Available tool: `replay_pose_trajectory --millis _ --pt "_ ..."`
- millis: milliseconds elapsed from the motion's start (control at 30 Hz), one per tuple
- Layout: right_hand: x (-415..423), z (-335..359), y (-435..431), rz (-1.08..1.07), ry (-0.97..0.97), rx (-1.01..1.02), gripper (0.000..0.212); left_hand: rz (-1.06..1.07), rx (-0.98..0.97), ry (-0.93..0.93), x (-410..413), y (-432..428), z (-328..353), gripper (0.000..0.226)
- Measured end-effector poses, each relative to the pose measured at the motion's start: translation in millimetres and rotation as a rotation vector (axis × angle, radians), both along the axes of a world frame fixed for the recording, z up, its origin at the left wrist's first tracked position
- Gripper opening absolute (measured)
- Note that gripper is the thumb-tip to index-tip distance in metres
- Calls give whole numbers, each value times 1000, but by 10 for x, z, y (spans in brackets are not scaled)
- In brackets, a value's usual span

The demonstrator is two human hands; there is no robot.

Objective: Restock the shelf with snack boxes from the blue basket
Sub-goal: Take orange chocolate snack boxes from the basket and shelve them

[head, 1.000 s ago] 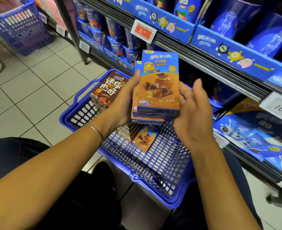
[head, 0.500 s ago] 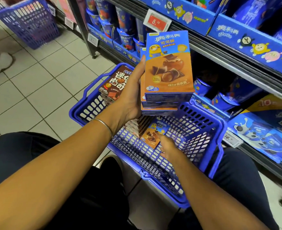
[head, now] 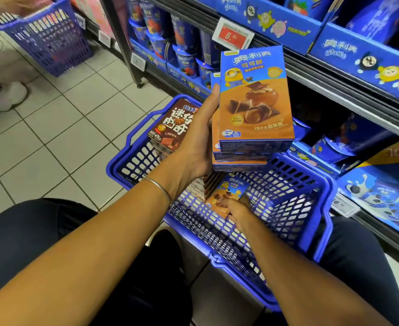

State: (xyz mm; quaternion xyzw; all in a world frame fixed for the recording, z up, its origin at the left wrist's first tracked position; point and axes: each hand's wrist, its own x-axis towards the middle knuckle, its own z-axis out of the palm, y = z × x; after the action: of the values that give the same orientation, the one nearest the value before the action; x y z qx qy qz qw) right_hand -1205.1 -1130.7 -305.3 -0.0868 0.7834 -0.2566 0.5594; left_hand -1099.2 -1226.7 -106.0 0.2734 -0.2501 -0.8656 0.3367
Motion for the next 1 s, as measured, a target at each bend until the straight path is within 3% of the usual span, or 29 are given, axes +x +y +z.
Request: replay_pose_trajectory --millis 267,400,500,600,767,1000 --pt "-37 -142 -46 64 120 103 54 16 18 -3 15 1 -18 51" --pt "-33 -170 -55 73 37 95 40 3 16 -30 -7 2 -19 52" --pt "-48 -21 -55 25 248 -7 35 4 27 -24 -18 -17 -28 55" --pt "-87 239 28 -147 388 -271 39 7 35 -30 -7 -42 -28 57" --pt "-242 675 165 -422 125 -680 32 14 51 -7 38 -47 33 59" --pt "-605 1335 241 -568 -119 -861 25 70 32 -15 91 -81 70 60"
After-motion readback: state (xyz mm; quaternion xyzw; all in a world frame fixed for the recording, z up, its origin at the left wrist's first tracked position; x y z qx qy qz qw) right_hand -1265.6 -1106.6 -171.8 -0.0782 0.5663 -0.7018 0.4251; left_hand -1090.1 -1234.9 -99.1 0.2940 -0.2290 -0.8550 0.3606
